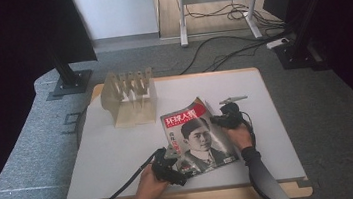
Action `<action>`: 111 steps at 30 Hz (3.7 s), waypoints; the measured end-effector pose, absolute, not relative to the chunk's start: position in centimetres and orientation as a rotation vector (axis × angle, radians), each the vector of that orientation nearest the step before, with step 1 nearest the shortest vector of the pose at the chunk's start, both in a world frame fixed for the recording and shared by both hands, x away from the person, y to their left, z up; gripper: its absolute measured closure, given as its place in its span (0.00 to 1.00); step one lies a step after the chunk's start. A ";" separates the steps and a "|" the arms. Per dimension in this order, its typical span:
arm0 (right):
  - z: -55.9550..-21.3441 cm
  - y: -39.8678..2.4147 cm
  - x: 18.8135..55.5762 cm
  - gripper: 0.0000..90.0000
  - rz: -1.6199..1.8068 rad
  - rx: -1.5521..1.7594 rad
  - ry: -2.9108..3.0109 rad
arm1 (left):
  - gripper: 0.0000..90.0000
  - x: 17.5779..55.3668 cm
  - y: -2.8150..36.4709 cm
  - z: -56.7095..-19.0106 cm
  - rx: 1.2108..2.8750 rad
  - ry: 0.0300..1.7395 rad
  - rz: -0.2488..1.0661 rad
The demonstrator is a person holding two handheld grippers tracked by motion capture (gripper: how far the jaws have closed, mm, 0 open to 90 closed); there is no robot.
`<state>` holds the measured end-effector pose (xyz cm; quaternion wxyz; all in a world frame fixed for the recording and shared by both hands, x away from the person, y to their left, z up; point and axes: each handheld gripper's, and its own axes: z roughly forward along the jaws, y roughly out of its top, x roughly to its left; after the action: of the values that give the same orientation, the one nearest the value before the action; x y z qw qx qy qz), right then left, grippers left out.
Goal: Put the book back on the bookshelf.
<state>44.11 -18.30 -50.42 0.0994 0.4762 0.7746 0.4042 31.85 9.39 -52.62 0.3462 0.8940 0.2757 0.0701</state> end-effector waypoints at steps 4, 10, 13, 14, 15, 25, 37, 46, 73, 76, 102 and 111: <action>-49.3 -17.8 43.6 0.95 1.171 1.382 2.300 | 0.03 32.0 9.5 -52.5 2.325 0.711 0.172; -47.7 -17.1 42.6 0.95 1.163 1.298 2.312 | 0.02 32.0 9.5 -52.4 2.336 0.714 0.157; -46.9 -16.7 42.0 0.95 1.152 1.244 2.314 | 0.00 32.1 9.6 -52.3 2.364 0.709 0.158; -46.7 -16.6 41.8 0.95 1.142 1.225 2.315 | 0.00 32.2 9.7 -52.2 2.378 0.711 0.163; -46.5 -16.4 41.6 0.96 1.134 1.210 2.316 | 0.00 32.3 9.9 -52.1 2.378 0.728 0.166; -44.2 -14.8 39.4 0.96 1.119 1.047 2.294 | 0.10 34.0 11.2 -50.9 2.308 0.795 0.181; -41.9 -14.6 36.7 0.96 1.146 0.927 2.258 | 0.17 36.4 11.7 -50.4 2.291 0.811 0.139; -40.6 -14.9 35.1 0.96 1.173 0.865 2.238 | 0.19 37.1 11.1 -50.2 2.318 0.777 0.120; -38.8 -16.2 32.3 0.96 1.229 0.757 2.257 | 0.30 39.1 10.4 -50.4 2.272 0.719 -0.044; -38.6 -16.1 32.3 0.96 1.237 0.756 2.253 | 0.30 39.2 10.4 -50.5 2.266 0.723 -0.050; -36.6 -15.4 32.3 0.96 1.321 0.673 2.227 | 0.55 40.0 11.6 -47.5 2.138 0.737 0.086; -36.6 -15.5 32.3 0.96 1.307 0.666 2.227 | 0.65 40.2 11.7 -46.1 2.163 0.709 0.058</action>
<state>32.34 -15.50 -36.59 0.2354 0.2427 0.8117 0.4763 40.16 11.68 -46.11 0.4187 0.8626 0.2829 0.0230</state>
